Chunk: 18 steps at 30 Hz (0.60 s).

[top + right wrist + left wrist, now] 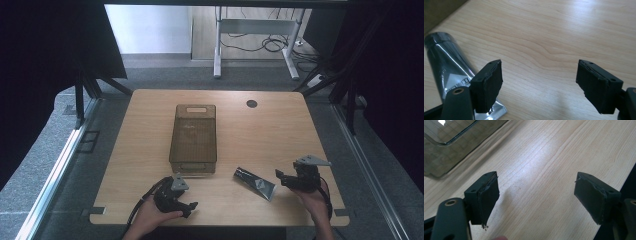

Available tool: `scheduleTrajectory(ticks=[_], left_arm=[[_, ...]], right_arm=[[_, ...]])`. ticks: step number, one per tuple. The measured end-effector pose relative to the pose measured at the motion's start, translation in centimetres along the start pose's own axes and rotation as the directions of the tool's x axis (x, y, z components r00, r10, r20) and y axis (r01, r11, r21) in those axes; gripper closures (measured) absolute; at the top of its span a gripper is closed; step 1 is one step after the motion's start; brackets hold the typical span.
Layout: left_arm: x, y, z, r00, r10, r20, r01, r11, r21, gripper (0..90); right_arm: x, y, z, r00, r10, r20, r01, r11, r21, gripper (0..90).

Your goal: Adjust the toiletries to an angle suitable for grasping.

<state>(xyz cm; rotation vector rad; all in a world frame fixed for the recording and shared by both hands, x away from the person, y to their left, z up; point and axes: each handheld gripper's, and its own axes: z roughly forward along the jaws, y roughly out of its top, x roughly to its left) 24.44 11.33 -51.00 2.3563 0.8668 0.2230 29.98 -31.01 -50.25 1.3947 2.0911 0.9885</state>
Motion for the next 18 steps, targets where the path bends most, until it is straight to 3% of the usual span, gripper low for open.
scheduleTrajectory(ticks=[7, 13, 18], left_arm=[[0.1, 0.0, 0.3, 1.0000, 0.004, 0.000, -0.004, 1.0000, 0.008, 20.3], [-0.2, 0.1, 0.1, 0.9998, 0.010, -0.014, -0.010, 0.9999, 0.003, 20.3], [-0.5, 0.3, -0.4, 0.9996, 0.022, -0.019, -0.022, 0.9996, -0.017, 20.3]], right_arm=[[0.2, 0.3, -0.8, 0.9997, -0.014, 0.019, 0.014, 1.000, -0.008, 26.2], [0.2, 0.3, -1.0, 1.0000, -0.001, 0.002, 0.001, 1.000, 0.011, 28.6], [0.2, 0.6, -2.0, 0.9997, -0.001, -0.026, 0.001, 1.000, -0.009, 38.1]])
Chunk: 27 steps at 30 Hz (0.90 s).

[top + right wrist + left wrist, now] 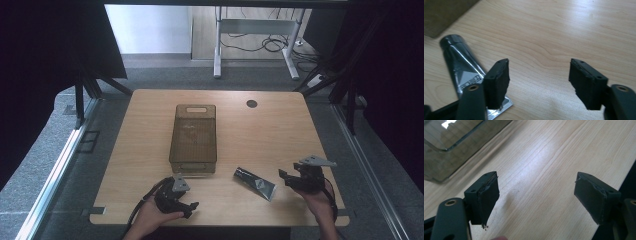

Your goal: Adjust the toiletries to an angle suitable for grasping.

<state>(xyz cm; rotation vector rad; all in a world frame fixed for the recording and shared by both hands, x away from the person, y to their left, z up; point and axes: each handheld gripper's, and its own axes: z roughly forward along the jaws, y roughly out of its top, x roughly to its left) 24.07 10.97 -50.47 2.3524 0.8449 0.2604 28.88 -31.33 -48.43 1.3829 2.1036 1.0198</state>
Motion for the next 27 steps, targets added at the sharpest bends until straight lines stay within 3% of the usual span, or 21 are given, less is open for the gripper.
scheduleTrajectory(ticks=[6, 7, 12, 13, 17, 21, 22, 24, 25, 26, 27], left_arm=[[0.2, -0.1, 0.1, 0.9998, -0.006, -0.017, 0.006, 0.9999, 0.012, 20.3], [0.1, 0.0, 0.1, 0.9998, -0.003, -0.018, 0.004, 0.9999, 0.011, 20.3], [-0.2, 0.1, -0.1, 0.9999, 0.003, -0.013, -0.002, 1.0000, 0.007, 20.3], [-0.2, 0.3, -0.1, 1.0000, 0.006, -0.006, -0.006, 1.0000, 0.003, 20.2], [-0.2, 0.3, -0.2, 0.9999, 0.010, 0.001, -0.010, 0.9999, 0.000, 20.3], [0.3, 0.2, -0.1, 1.0000, -0.001, 0.002, 0.001, 1.0000, 0.000, 20.2], [0.3, 0.2, -0.1, 1.0000, -0.001, 0.002, 0.001, 1.0000, 0.000, 20.2], [0.4, 0.1, -0.1, 1.0000, -0.005, 0.005, 0.005, 1.0000, 0.003, 20.3], [0.4, 0.1, -0.1, 1.0000, -0.007, 0.004, 0.007, 1.0000, 0.004, 20.3], [0.5, 0.1, 0.0, 0.9999, -0.013, 0.005, 0.013, 0.9999, 0.006, 20.3], [0.4, 0.1, 0.0, 0.9999, -0.013, 0.004, 0.013, 0.9999, 0.006, 20.3]], right_arm=[[0.0, 0.4, -1.2, 0.9987, -0.028, -0.042, 0.028, 1.000, -0.002, 51.4], [0.4, 0.6, -1.5, 0.9970, -0.049, -0.060, 0.049, 0.999, 0.000, 57.8], [1.3, 1.3, -1.4, 0.9916, -0.066, -0.111, 0.068, 0.997, 0.021, 68.6], [2.0, 1.7, -1.1, 0.9862, -0.081, -0.144, 0.089, 0.995, 0.045, 72.3], [3.0, 2.8, -0.5, 0.9761, -0.117, -0.183, 0.135, 0.987, 0.091, 76.6], [5.0, 5.0, 0.4, 0.9546, -0.167, -0.247, 0.209, 0.966, 0.154, 82.3], [5.0, 5.0, 0.4, 0.9546, -0.167, -0.247, 0.209, 0.966, 0.154, 82.3], [6.3, 6.1, 1.2, 0.9387, -0.193, -0.285, 0.255, 0.946, 0.198, 86.4], [6.3, 6.1, 1.2, 0.9387, -0.193, -0.285, 0.255, 0.946, 0.198, 86.4], [7.3, 6.8, 1.9, 0.9277, -0.212, -0.307, 0.288, 0.930, 0.228, 88.0], [7.8, 7.1, 2.2, 0.9206, -0.222, -0.321, 0.307, 0.920, 0.244, 88.6]])
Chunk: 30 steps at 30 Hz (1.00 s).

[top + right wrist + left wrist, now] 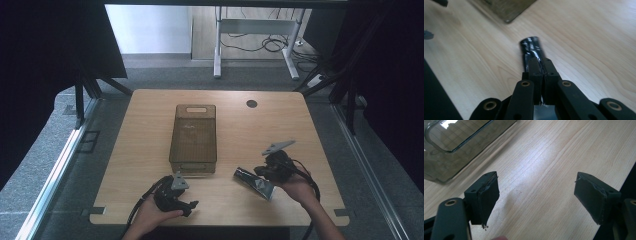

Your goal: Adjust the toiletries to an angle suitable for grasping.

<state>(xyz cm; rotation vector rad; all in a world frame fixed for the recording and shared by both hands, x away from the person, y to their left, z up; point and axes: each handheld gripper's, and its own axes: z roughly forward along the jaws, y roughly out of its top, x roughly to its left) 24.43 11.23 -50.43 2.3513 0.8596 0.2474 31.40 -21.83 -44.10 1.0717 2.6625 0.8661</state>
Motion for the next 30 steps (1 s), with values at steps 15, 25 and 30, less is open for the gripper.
scheduleTrajectory(ticks=[15, 25, 30], left_arm=[[0.5, -0.1, -0.4, 0.9999, 0.006, 0.012, -0.006, 0.9998, -0.017, 20.3], [0.1, 0.1, -0.2, 0.9998, 0.016, 0.013, -0.016, 0.9998, -0.008, 20.3], [0.1, 0.1, 0.0, 0.9998, 0.015, 0.013, -0.015, 0.9999, -0.004, 20.2]], right_arm=[[2.8, 2.5, 5.6, 0.9957, -0.074, -0.055, 0.085, 0.968, 0.236, 88.7], [2.0, 2.2, 7.9, 0.9971, -0.061, -0.045, 0.071, 0.963, 0.262, 88.6], [1.5, 2.3, 8.0, 0.9979, -0.049, -0.042, 0.058, 0.966, 0.253, 88.6]])
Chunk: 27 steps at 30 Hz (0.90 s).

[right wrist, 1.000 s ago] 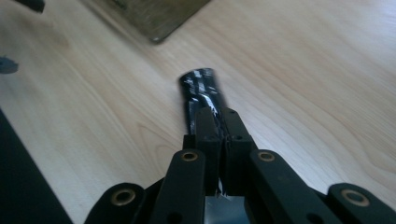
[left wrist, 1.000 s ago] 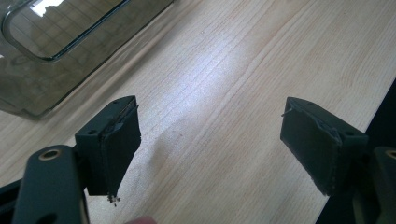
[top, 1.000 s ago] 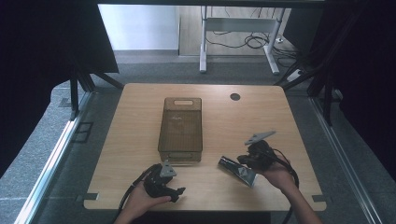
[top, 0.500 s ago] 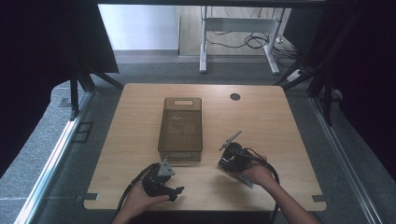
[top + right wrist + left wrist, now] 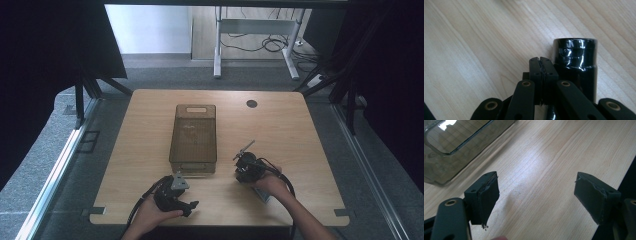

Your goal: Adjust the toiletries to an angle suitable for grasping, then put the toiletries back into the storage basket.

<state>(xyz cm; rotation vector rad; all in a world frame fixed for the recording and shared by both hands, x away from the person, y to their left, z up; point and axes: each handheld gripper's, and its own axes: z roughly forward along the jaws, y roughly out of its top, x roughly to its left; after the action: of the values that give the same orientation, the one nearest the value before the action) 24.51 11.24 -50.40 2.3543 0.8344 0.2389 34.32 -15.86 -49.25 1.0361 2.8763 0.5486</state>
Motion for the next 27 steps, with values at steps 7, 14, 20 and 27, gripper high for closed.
scheduleTrajectory(ticks=[7, 14, 20, 27], left_arm=[[0.0, 0.0, -0.1, 1.0000, -0.002, -0.003, 0.002, 1.0000, -0.001, 20.2], [-0.3, 0.1, -0.2, 1.0000, 0.006, 0.001, -0.006, 1.0000, -0.001, 20.2], [-0.4, 0.1, -0.1, 1.0000, 0.002, 0.009, -0.002, 1.0000, 0.002, 20.2], [-0.4, 0.2, -0.1, 0.9999, 0.004, 0.011, -0.004, 1.0000, 0.000, 20.2]], right_arm=[[-0.4, 0.0, -0.1, 0.9997, 0.024, 0.006, -0.024, 1.000, -0.017, 88.4], [-0.3, -0.3, -1.0, 0.9989, 0.042, -0.021, -0.043, 0.997, -0.066, 82.7], [0.1, -1.6, -2.5, 0.9944, 0.094, 0.046, -0.086, 0.983, -0.165, 54.3], [0.5, -3.1, -3.9, 0.9831, 0.152, 0.102, -0.128, 0.970, -0.207, 37.9]])
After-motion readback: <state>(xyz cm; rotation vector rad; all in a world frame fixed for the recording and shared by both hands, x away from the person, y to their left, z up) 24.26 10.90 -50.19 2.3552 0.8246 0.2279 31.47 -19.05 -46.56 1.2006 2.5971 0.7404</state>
